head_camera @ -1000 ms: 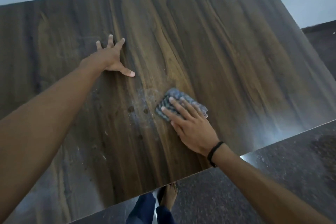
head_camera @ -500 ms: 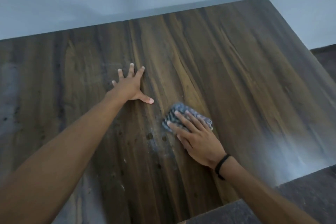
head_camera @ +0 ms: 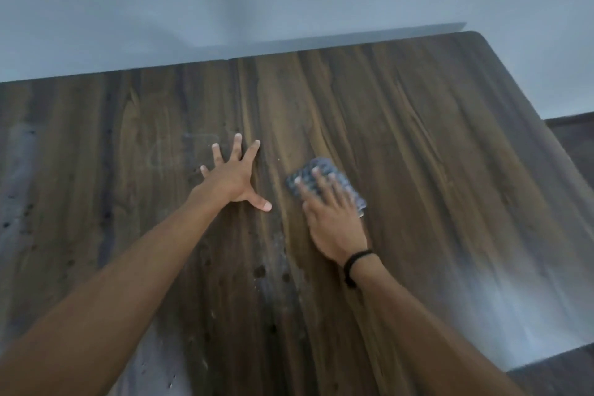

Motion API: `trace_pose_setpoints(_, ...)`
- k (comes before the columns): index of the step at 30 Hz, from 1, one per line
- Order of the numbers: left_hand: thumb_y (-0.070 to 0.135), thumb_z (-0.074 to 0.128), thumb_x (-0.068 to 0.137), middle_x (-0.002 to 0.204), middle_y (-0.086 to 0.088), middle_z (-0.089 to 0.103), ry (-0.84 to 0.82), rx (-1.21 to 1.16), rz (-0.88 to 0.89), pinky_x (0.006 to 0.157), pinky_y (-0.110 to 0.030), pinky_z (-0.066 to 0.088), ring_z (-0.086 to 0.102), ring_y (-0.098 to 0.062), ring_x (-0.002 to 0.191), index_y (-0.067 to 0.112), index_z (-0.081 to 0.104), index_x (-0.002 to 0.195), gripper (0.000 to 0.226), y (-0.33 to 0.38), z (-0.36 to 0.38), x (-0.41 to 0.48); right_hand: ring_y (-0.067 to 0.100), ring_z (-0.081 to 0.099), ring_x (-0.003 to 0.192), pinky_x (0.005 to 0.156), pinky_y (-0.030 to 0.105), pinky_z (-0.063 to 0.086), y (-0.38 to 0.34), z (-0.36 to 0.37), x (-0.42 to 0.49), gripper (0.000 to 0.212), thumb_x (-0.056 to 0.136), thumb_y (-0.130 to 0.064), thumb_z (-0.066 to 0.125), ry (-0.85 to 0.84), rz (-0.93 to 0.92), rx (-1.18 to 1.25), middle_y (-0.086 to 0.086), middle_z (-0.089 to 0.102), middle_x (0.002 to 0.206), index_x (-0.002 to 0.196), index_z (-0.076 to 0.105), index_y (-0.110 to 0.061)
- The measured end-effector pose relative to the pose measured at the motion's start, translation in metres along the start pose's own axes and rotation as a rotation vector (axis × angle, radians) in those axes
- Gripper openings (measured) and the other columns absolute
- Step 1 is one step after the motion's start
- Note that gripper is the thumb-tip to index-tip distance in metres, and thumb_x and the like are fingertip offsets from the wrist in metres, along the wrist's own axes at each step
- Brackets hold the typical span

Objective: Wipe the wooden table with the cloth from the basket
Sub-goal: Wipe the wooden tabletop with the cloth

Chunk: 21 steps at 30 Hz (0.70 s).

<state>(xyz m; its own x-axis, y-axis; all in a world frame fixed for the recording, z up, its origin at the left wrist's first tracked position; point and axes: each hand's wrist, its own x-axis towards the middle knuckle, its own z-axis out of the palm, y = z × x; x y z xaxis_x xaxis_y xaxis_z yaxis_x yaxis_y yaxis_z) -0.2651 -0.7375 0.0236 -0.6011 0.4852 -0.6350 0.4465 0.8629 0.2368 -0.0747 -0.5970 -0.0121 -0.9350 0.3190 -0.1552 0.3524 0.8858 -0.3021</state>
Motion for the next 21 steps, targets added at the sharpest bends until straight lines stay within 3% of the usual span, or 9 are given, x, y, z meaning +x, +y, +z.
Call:
trace_pose_setpoints(2,0.056,0.09,0.057,0.157,0.004,-0.039,-0.024,0.023,-0.02,0.111,-0.073,0.005,-0.027,-0.046,0.144,0.04,-0.02,0.153,0.147,0.002,-0.002,0.001,0.016,-0.004,0.154,0.125,0.043,-0.002,0.009,-0.006,0.001,0.049,0.107,-0.04,0.021,-0.063,-0.163,-0.018,-0.012,0.003,0.167,0.154,0.01,-0.05)
trace_pose_setpoints(6,0.054,0.089,0.06,0.159,0.007,-0.034,-0.019,-0.002,-0.066,0.112,-0.072,0.007,-0.023,-0.043,0.146,0.042,-0.017,0.154,0.142,0.0,-0.022,0.012,0.024,0.012,0.154,0.124,0.047,0.01,0.026,-0.019,0.051,0.05,0.105,-0.035,0.03,0.091,0.109,0.025,-0.004,0.016,0.166,0.154,0.027,-0.045)
trace_pose_setpoints(9,0.054,0.09,0.059,0.16,0.006,-0.033,0.041,-0.024,-0.09,0.113,-0.072,0.005,-0.023,-0.041,0.147,0.042,-0.018,0.153,0.143,-0.001,-0.043,0.031,0.023,0.012,0.154,0.124,0.049,0.011,0.017,-0.003,0.034,0.052,0.103,-0.039,0.02,-0.02,-0.266,-0.034,-0.005,0.016,0.166,0.154,0.025,-0.045)
trace_pose_setpoints(10,0.053,0.09,0.059,0.16,0.006,-0.033,0.051,-0.031,-0.103,0.113,-0.072,0.004,-0.024,-0.041,0.147,0.042,-0.018,0.153,0.143,-0.002,-0.049,0.036,0.021,0.012,0.154,0.124,0.048,0.011,0.025,-0.007,0.04,0.052,0.103,-0.04,0.02,-0.032,-0.314,-0.037,-0.007,0.016,0.166,0.154,0.023,-0.046)
trace_pose_setpoints(14,0.051,0.09,0.06,0.159,0.011,-0.033,0.022,-0.035,-0.077,0.113,-0.071,0.003,-0.025,-0.038,0.147,0.044,-0.016,0.154,0.142,-0.008,-0.053,0.046,0.023,0.01,0.154,0.123,0.046,0.007,0.032,-0.023,0.09,0.05,0.105,-0.036,0.028,0.061,0.04,0.051,-0.007,0.013,0.167,0.154,0.023,-0.046)
trace_pose_setpoints(17,0.05,0.09,0.06,0.159,0.012,-0.032,0.045,-0.052,-0.059,0.114,-0.069,0.001,-0.026,-0.037,0.147,0.044,-0.013,0.154,0.139,-0.014,-0.045,0.047,0.023,0.016,0.153,0.123,0.049,0.014,0.031,-0.012,0.075,0.051,0.103,-0.038,0.023,0.005,-0.33,-0.032,-0.006,0.017,0.166,0.154,0.024,-0.046)
trace_pose_setpoints(18,0.049,0.09,0.061,0.159,0.012,-0.032,0.052,-0.049,-0.064,0.114,-0.068,0.0,-0.026,-0.037,0.147,0.044,-0.012,0.154,0.139,-0.018,-0.044,0.047,0.023,0.018,0.152,0.123,0.049,0.016,0.039,-0.015,0.083,0.052,0.102,-0.038,0.023,0.007,-0.366,-0.055,-0.006,0.018,0.166,0.154,0.025,-0.045)
trace_pose_setpoints(21,0.049,0.09,0.061,0.159,0.012,-0.033,0.027,-0.069,-0.079,0.115,-0.067,0.001,-0.026,-0.037,0.147,0.043,-0.014,0.154,0.14,-0.022,-0.046,0.052,0.023,0.011,0.154,0.124,0.047,0.009,0.037,-0.026,0.123,0.051,0.105,-0.035,0.027,0.067,0.001,0.046,-0.005,0.014,0.167,0.155,0.024,-0.043)
